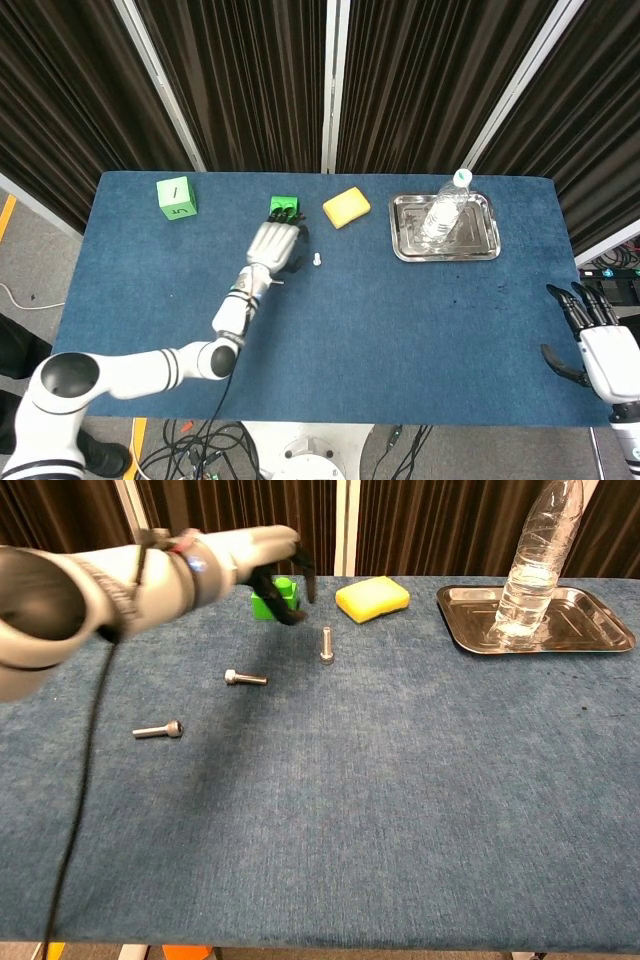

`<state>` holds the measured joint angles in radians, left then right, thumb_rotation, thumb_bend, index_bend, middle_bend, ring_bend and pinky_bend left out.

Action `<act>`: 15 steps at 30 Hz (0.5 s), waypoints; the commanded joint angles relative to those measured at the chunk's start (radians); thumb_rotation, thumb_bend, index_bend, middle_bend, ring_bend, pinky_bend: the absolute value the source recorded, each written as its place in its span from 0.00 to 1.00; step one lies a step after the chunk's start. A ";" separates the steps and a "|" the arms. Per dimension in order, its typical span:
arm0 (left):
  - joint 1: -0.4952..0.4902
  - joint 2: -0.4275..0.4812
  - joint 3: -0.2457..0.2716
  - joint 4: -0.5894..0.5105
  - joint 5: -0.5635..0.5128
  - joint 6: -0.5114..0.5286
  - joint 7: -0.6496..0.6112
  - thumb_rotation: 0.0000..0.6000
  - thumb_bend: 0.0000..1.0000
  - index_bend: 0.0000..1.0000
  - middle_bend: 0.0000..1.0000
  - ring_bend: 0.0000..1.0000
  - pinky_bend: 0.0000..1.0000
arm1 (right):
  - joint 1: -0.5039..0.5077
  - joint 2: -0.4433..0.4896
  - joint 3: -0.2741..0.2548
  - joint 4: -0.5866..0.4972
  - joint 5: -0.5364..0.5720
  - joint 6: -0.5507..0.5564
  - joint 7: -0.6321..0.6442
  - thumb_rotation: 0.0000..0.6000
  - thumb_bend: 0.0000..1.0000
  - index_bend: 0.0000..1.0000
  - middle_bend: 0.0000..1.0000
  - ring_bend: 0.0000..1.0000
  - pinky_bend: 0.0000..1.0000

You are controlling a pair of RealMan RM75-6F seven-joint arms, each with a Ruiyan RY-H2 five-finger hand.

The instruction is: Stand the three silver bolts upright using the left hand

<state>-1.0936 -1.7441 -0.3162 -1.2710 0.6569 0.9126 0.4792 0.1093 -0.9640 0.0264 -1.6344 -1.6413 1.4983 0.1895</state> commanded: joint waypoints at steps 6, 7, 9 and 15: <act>0.111 0.072 0.117 -0.148 0.059 0.099 0.046 1.00 0.35 0.43 0.14 0.00 0.00 | 0.014 -0.008 -0.001 -0.003 -0.024 -0.002 -0.003 1.00 0.26 0.06 0.15 0.00 0.00; 0.111 0.064 0.123 -0.143 0.058 0.099 0.058 1.00 0.35 0.43 0.14 0.00 0.00 | 0.015 -0.009 -0.002 -0.004 -0.026 -0.002 -0.003 1.00 0.26 0.06 0.15 0.00 0.00; 0.107 0.043 0.131 -0.123 0.052 0.099 0.082 1.00 0.35 0.43 0.14 0.00 0.00 | 0.015 -0.009 -0.005 -0.006 -0.033 0.000 -0.005 1.00 0.26 0.06 0.15 0.00 0.00; 0.094 -0.018 0.117 -0.057 0.020 0.080 0.114 1.00 0.35 0.44 0.14 0.00 0.00 | 0.007 -0.004 -0.007 -0.009 -0.029 0.012 -0.007 1.00 0.26 0.06 0.15 0.00 0.00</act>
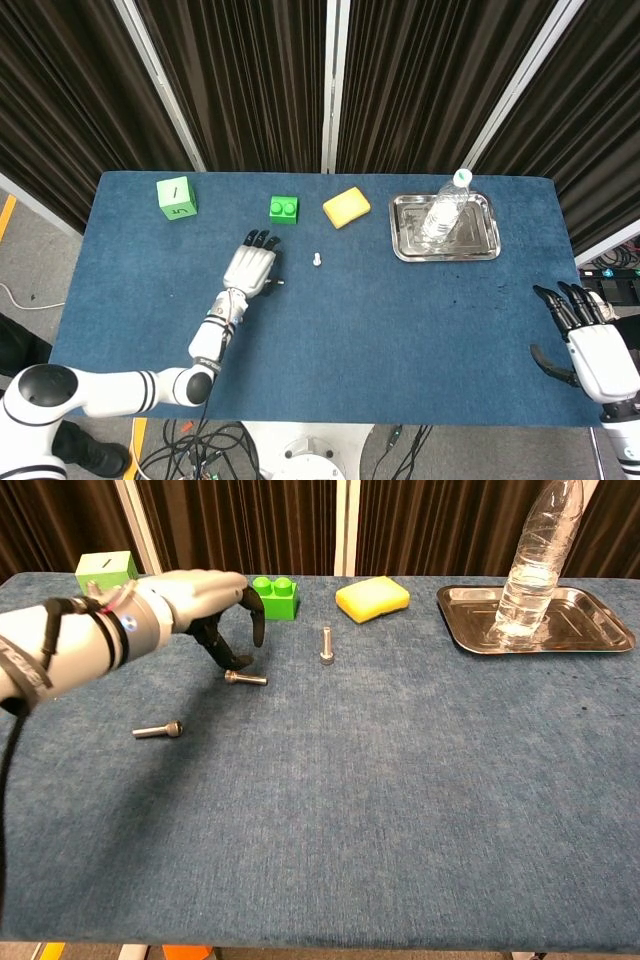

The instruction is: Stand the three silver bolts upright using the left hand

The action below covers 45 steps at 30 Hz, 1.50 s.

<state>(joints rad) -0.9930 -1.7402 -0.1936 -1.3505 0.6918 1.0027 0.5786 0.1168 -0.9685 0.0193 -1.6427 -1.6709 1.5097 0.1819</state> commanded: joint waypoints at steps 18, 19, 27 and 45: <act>0.006 -0.099 -0.013 0.126 -0.021 -0.036 0.052 1.00 0.31 0.48 0.14 0.00 0.00 | -0.001 0.002 -0.004 0.002 0.008 -0.001 0.004 1.00 0.25 0.06 0.15 0.00 0.00; 0.004 -0.103 -0.015 0.131 -0.022 -0.038 0.055 1.00 0.31 0.48 0.14 0.00 0.00 | -0.001 0.002 -0.004 0.001 0.008 -0.001 0.003 1.00 0.25 0.06 0.15 0.00 0.00; 0.004 -0.120 -0.037 0.155 -0.027 -0.056 0.056 1.00 0.31 0.51 0.15 0.00 0.00 | -0.003 0.003 -0.004 -0.002 0.013 -0.001 0.001 1.00 0.25 0.06 0.15 0.00 0.00; 0.031 -0.053 -0.108 0.047 0.011 -0.101 -0.086 1.00 0.36 0.54 0.16 0.00 0.00 | 0.001 0.006 -0.004 -0.004 0.015 -0.006 -0.001 1.00 0.25 0.06 0.15 0.00 0.00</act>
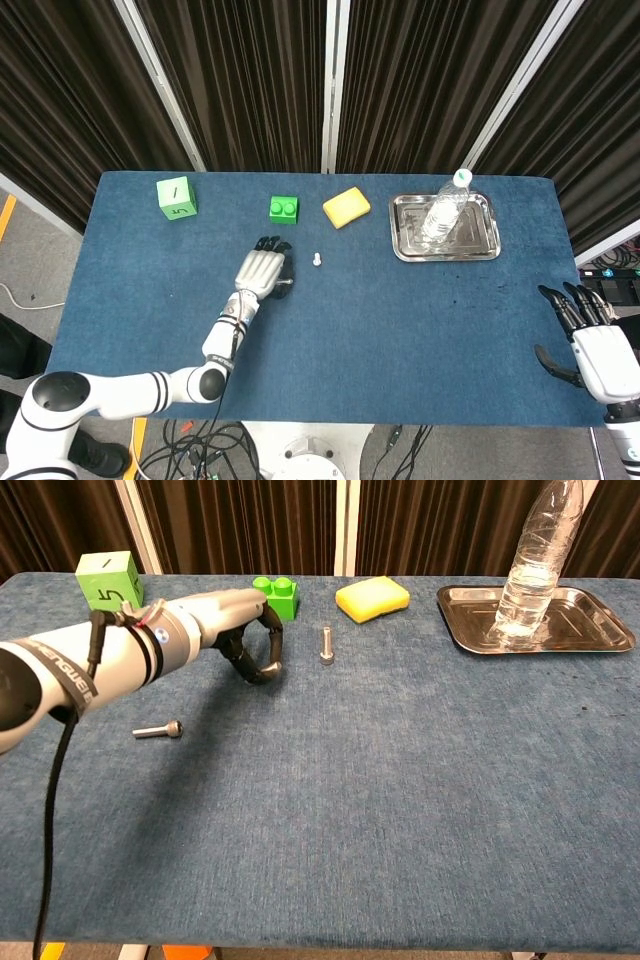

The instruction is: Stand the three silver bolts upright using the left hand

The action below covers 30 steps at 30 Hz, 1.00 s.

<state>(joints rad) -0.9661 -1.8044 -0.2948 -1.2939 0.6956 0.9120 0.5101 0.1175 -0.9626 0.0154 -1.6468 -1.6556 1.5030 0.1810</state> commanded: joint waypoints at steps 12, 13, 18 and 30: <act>0.010 0.014 0.002 0.018 0.009 -0.023 -0.054 1.00 0.36 0.53 0.16 0.00 0.00 | -0.001 0.002 0.000 -0.004 0.001 0.002 -0.003 1.00 0.25 0.06 0.15 0.00 0.00; 0.010 0.013 0.004 0.021 0.013 -0.020 -0.054 1.00 0.36 0.53 0.16 0.00 0.00 | -0.001 0.002 0.000 -0.005 0.001 0.001 -0.004 1.00 0.25 0.06 0.15 0.00 0.00; 0.019 0.020 0.002 0.019 0.020 -0.020 -0.077 1.00 0.37 0.51 0.16 0.00 0.00 | -0.002 0.003 0.001 -0.006 0.003 0.003 -0.004 1.00 0.25 0.06 0.15 0.00 0.00; 0.045 0.042 0.010 0.020 0.032 -0.026 -0.122 1.00 0.37 0.49 0.16 0.00 0.00 | -0.002 0.005 0.000 -0.012 -0.004 0.007 -0.010 1.00 0.25 0.06 0.15 0.00 0.00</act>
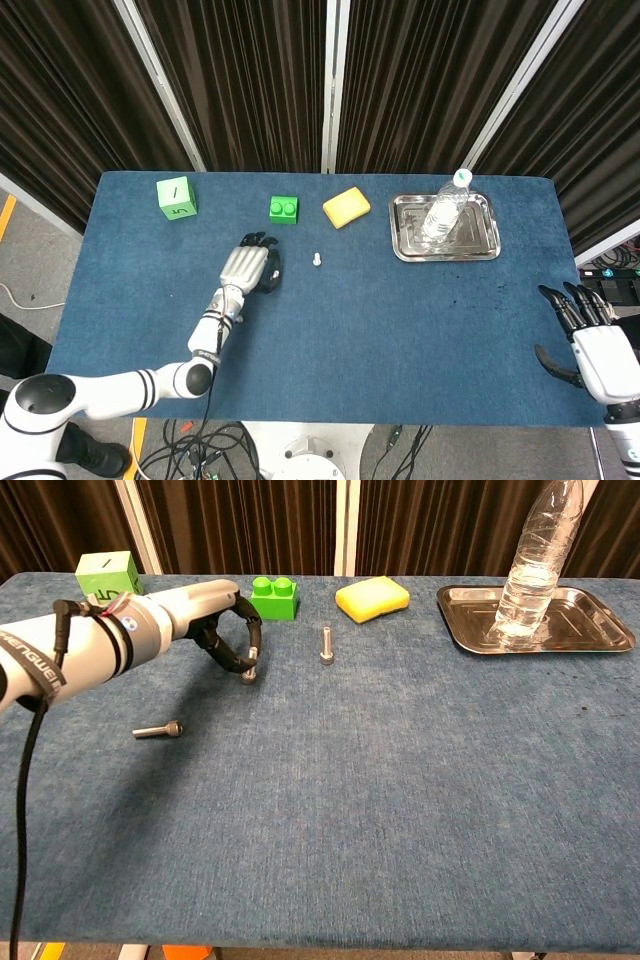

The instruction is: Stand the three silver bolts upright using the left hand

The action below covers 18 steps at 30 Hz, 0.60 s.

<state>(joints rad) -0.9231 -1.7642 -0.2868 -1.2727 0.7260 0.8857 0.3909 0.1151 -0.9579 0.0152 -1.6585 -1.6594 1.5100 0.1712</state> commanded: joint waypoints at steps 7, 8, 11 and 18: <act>0.012 0.009 0.011 -0.008 0.006 0.001 -0.009 1.00 0.37 0.46 0.16 0.00 0.00 | -0.002 0.001 -0.002 -0.005 -0.003 0.003 -0.006 1.00 0.25 0.06 0.15 0.00 0.00; 0.014 0.011 0.013 -0.013 0.010 0.003 -0.009 1.00 0.37 0.46 0.16 0.00 0.00 | -0.003 0.001 -0.003 -0.006 -0.004 0.004 -0.007 1.00 0.25 0.06 0.15 0.00 0.00; 0.009 0.015 0.010 -0.026 0.016 0.007 -0.003 1.00 0.37 0.45 0.16 0.00 0.00 | -0.005 0.002 -0.003 -0.007 -0.005 0.006 -0.008 1.00 0.25 0.06 0.16 0.00 0.00; 0.050 0.084 0.015 -0.119 0.075 0.080 -0.017 1.00 0.37 0.38 0.16 0.00 0.00 | -0.005 0.005 -0.001 -0.003 -0.007 0.011 -0.001 1.00 0.25 0.06 0.16 0.00 0.00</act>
<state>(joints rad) -0.8939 -1.7112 -0.2763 -1.3577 0.7750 0.9339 0.3797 0.1101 -0.9530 0.0141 -1.6624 -1.6662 1.5214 0.1693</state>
